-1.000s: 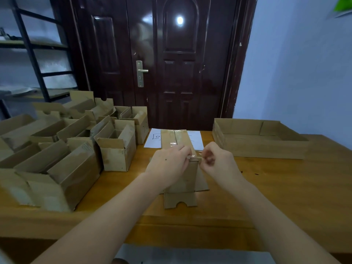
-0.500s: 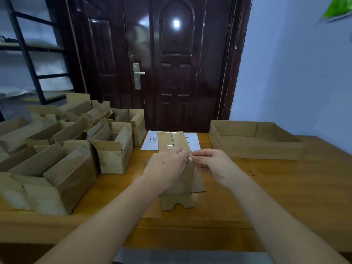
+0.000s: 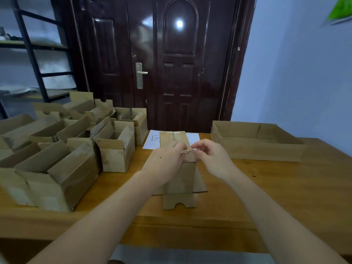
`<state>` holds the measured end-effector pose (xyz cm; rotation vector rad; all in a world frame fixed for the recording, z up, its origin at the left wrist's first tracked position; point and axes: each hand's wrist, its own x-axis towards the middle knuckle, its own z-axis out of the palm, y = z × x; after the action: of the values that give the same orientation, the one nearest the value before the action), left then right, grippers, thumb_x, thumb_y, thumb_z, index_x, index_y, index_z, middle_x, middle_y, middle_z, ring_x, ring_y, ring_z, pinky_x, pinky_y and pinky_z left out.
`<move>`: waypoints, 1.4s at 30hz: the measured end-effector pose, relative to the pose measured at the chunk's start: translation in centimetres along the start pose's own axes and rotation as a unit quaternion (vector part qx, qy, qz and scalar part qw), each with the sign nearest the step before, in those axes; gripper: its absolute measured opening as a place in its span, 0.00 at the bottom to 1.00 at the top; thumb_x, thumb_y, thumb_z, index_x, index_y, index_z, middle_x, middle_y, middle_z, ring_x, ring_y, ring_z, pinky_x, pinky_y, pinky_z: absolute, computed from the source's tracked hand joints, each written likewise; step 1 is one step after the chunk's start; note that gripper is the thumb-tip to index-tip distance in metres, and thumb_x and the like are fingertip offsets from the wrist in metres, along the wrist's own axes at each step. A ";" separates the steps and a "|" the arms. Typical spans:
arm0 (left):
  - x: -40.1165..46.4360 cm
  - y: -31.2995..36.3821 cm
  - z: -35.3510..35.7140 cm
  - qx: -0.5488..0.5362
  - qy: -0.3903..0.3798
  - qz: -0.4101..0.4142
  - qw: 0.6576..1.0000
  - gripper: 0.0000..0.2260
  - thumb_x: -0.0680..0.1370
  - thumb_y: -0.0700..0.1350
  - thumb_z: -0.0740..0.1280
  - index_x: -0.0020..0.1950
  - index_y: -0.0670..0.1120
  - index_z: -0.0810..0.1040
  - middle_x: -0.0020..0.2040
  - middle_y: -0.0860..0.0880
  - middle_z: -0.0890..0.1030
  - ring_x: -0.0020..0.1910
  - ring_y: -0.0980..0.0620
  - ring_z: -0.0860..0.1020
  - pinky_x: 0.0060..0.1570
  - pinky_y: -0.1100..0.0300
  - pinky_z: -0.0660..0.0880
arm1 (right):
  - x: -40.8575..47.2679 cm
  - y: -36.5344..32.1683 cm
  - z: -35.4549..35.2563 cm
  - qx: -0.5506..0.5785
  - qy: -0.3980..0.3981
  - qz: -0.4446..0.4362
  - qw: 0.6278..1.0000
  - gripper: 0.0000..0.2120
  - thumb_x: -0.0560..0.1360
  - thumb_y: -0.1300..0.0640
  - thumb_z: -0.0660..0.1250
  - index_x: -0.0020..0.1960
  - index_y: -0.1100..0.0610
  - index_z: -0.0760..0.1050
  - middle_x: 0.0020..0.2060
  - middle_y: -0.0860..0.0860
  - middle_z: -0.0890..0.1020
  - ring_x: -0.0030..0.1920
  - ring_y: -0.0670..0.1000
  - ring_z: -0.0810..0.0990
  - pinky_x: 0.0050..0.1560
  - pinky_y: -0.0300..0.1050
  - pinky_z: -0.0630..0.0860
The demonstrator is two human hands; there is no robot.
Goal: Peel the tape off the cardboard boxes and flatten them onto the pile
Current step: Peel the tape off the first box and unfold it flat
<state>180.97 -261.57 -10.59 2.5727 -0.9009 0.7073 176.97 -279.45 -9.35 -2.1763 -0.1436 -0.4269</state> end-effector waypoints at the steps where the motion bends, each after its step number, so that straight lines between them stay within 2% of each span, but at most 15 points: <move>1: 0.2 -0.2 -0.2 0.002 -0.005 0.001 1.000 0.09 0.86 0.49 0.59 0.65 0.51 0.73 0.56 0.53 0.79 0.47 0.52 0.79 0.46 0.61 0.77 | 0.1 0.1 -0.1 -0.004 -0.011 0.007 1.000 0.08 0.83 0.56 0.64 0.59 0.50 0.79 0.49 0.46 0.83 0.49 0.46 0.82 0.53 0.41 0.80; 4: 0.7 -0.7 -0.5 0.025 -0.029 0.024 0.999 0.05 0.85 0.46 0.63 0.61 0.51 0.72 0.54 0.51 0.80 0.45 0.50 0.79 0.47 0.57 0.80 | 0.4 -0.2 0.0 -0.086 -0.038 -0.009 0.996 0.14 0.81 0.51 0.68 0.66 0.48 0.76 0.57 0.45 0.78 0.51 0.45 0.79 0.51 0.35 0.77; 6: 0.8 -0.8 -0.3 0.037 -0.042 0.051 0.997 0.09 0.83 0.45 0.66 0.62 0.51 0.71 0.55 0.51 0.80 0.44 0.50 0.80 0.47 0.55 0.82 | 0.7 -0.7 0.5 -0.160 -0.046 -0.027 0.986 0.19 0.79 0.51 0.72 0.68 0.47 0.74 0.58 0.45 0.76 0.51 0.46 0.78 0.53 0.39 0.77; 11: 0.6 -1.6 0.4 0.050 -0.009 0.087 0.995 0.11 0.82 0.44 0.66 0.63 0.52 0.70 0.53 0.52 0.76 0.39 0.46 0.79 0.39 0.50 0.81 | 2.1 -1.0 1.3 -0.211 -0.069 -0.055 0.973 0.08 0.77 0.50 0.73 0.54 0.51 0.81 0.44 0.46 0.79 0.46 0.49 0.77 0.49 0.47 0.77; 16: 0.1 -1.7 1.0 0.031 0.014 0.085 0.996 0.12 0.82 0.45 0.66 0.64 0.52 0.69 0.58 0.51 0.75 0.40 0.45 0.80 0.38 0.49 0.82 | 3.2 -0.9 1.5 -0.229 -0.073 -0.091 0.966 0.04 0.78 0.54 0.71 0.50 0.55 0.82 0.39 0.45 0.77 0.43 0.49 0.77 0.48 0.52 0.78; 19: -0.8 -1.3 1.0 -0.077 0.039 0.013 0.996 0.12 0.84 0.49 0.64 0.66 0.54 0.66 0.55 0.53 0.77 0.41 0.52 0.81 0.40 0.54 0.83 | 2.6 -0.1 1.7 -0.243 -0.050 -0.151 0.957 0.06 0.80 0.58 0.67 0.54 0.55 0.83 0.41 0.45 0.75 0.44 0.47 0.73 0.46 0.46 0.73; 21: -1.4 -0.9 1.0 -0.141 0.046 -0.047 0.988 0.22 0.82 0.50 0.67 0.72 0.55 0.60 0.56 0.54 0.79 0.44 0.55 0.82 0.43 0.59 0.83 | 2.2 0.6 1.9 -0.280 -0.015 -0.184 0.942 0.08 0.81 0.57 0.66 0.55 0.54 0.84 0.42 0.48 0.76 0.43 0.50 0.75 0.42 0.47 0.72; 24: -1.8 -0.5 1.1 -0.185 0.059 -0.071 0.978 0.31 0.79 0.49 0.72 0.74 0.55 0.56 0.65 0.52 0.74 0.49 0.57 0.80 0.47 0.66 0.81 | 2.1 1.0 2.1 -0.310 0.025 -0.216 0.926 0.07 0.81 0.55 0.66 0.51 0.55 0.82 0.38 0.47 0.73 0.35 0.52 0.72 0.34 0.47 0.68; 27: -1.6 -0.5 1.2 -0.207 0.065 -0.098 0.971 0.32 0.78 0.48 0.73 0.76 0.54 0.58 0.72 0.54 0.69 0.51 0.60 0.78 0.48 0.70 0.79 | 2.3 0.9 2.5 -0.337 0.044 -0.240 0.910 0.05 0.80 0.56 0.66 0.47 0.55 0.79 0.35 0.47 0.72 0.31 0.52 0.71 0.28 0.48 0.71; 29: -1.2 -0.6 1.1 -0.201 0.059 -0.113 0.971 0.28 0.78 0.48 0.73 0.74 0.53 0.63 0.75 0.57 0.65 0.50 0.60 0.77 0.47 0.72 0.77 | 2.4 0.9 2.7 -0.355 0.052 -0.245 0.901 0.05 0.80 0.57 0.67 0.46 0.55 0.77 0.33 0.49 0.72 0.29 0.53 0.71 0.26 0.49 0.71; 32: -0.7 -1.0 1.0 -0.205 0.055 -0.126 0.969 0.21 0.79 0.45 0.72 0.69 0.54 0.69 0.69 0.58 0.70 0.49 0.62 0.76 0.43 0.75 0.73 | 2.4 0.5 2.8 -0.368 0.055 -0.247 0.895 0.05 0.79 0.57 0.69 0.45 0.56 0.76 0.32 0.49 0.73 0.28 0.53 0.71 0.25 0.47 0.68; 34: -0.5 -1.4 0.8 -0.207 0.062 -0.124 0.969 0.17 0.79 0.44 0.71 0.65 0.54 0.71 0.61 0.56 0.75 0.52 0.58 0.78 0.48 0.67 0.79 | 2.6 0.4 2.8 -0.364 0.066 -0.247 0.896 0.03 0.79 0.59 0.68 0.46 0.56 0.76 0.31 0.49 0.75 0.28 0.53 0.72 0.26 0.46 0.65; 36: -0.5 -1.6 0.8 -0.204 0.058 -0.118 0.970 0.14 0.80 0.42 0.69 0.63 0.53 0.72 0.56 0.55 0.77 0.51 0.56 0.79 0.52 0.57 0.82 | 2.8 0.3 3.0 -0.368 0.077 -0.231 0.897 0.05 0.81 0.58 0.63 0.48 0.56 0.77 0.31 0.49 0.77 0.29 0.55 0.75 0.28 0.47 0.67; 39: -0.4 -1.6 0.8 -0.206 0.044 -0.122 0.970 0.14 0.81 0.43 0.69 0.63 0.53 0.71 0.54 0.55 0.77 0.49 0.56 0.79 0.50 0.57 0.82 | 2.8 0.1 3.1 -0.365 0.068 -0.220 0.902 0.08 0.83 0.55 0.59 0.51 0.55 0.76 0.34 0.49 0.79 0.32 0.55 0.76 0.31 0.51 0.74; 42: -0.4 -1.6 0.8 -0.214 0.041 -0.153 0.964 0.19 0.80 0.45 0.71 0.68 0.54 0.69 0.54 0.58 0.77 0.49 0.57 0.79 0.51 0.61 0.81 | 2.3 -0.1 2.9 -0.353 0.061 -0.220 0.907 0.09 0.83 0.53 0.59 0.49 0.54 0.75 0.34 0.47 0.76 0.31 0.52 0.74 0.30 0.49 0.72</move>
<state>182.01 -260.57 -11.71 2.2068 -0.5373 0.4625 179.84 -277.20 -10.07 -2.8180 -0.4774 -0.9926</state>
